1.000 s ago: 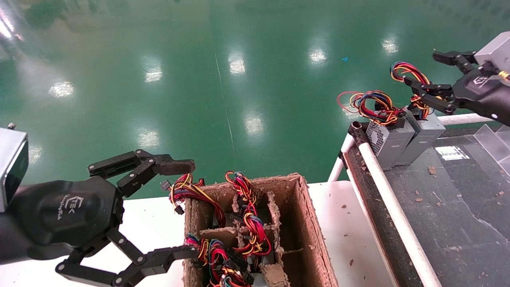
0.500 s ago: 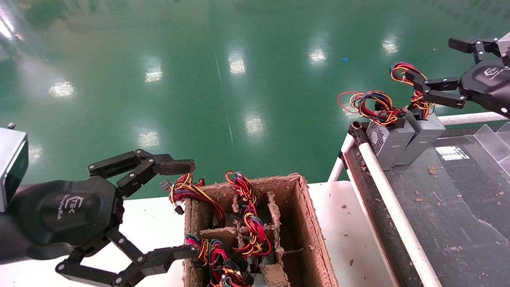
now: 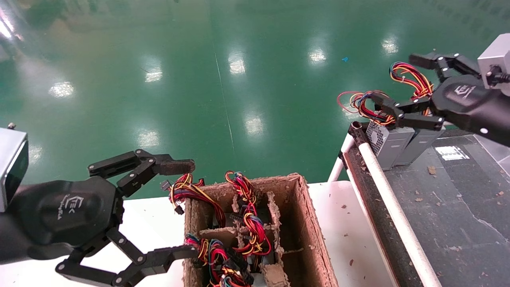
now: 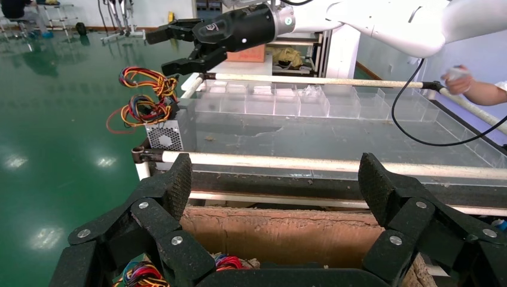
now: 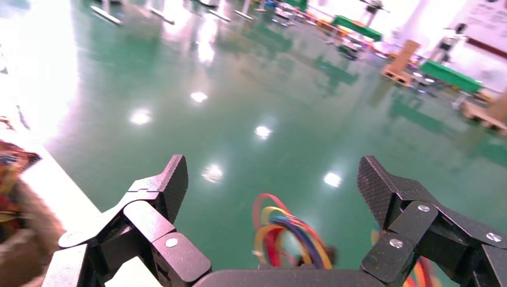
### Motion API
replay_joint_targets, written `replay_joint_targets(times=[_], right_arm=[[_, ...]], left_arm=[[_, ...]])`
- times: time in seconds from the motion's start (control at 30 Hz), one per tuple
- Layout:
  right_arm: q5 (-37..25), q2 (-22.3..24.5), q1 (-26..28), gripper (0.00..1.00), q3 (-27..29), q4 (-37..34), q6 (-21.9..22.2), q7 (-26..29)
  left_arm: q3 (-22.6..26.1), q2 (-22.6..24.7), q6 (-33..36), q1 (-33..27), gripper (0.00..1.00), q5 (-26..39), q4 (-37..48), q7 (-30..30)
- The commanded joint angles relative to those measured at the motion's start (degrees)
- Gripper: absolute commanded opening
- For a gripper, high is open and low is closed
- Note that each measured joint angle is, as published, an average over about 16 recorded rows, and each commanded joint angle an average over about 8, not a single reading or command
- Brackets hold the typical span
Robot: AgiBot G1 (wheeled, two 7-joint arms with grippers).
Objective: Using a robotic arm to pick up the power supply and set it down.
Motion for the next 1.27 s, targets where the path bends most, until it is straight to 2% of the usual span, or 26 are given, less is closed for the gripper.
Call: replay_joint_targets(times=[0.03,1.27], right_arm=[[0.89,0.22,-0.42,1.0,-0.2,0.78,-1.13,0.59],[16.8,4.07,-7.98,1.0,-3.82,14.77,-21.36,11.09]], left_arm=[[0.0,0.0,0.0,0.0,1.0,0.0,0.0,0.0],[0.04,-0.01,-0.01,-0.01,1.0,-0.02,0.0,0.02]])
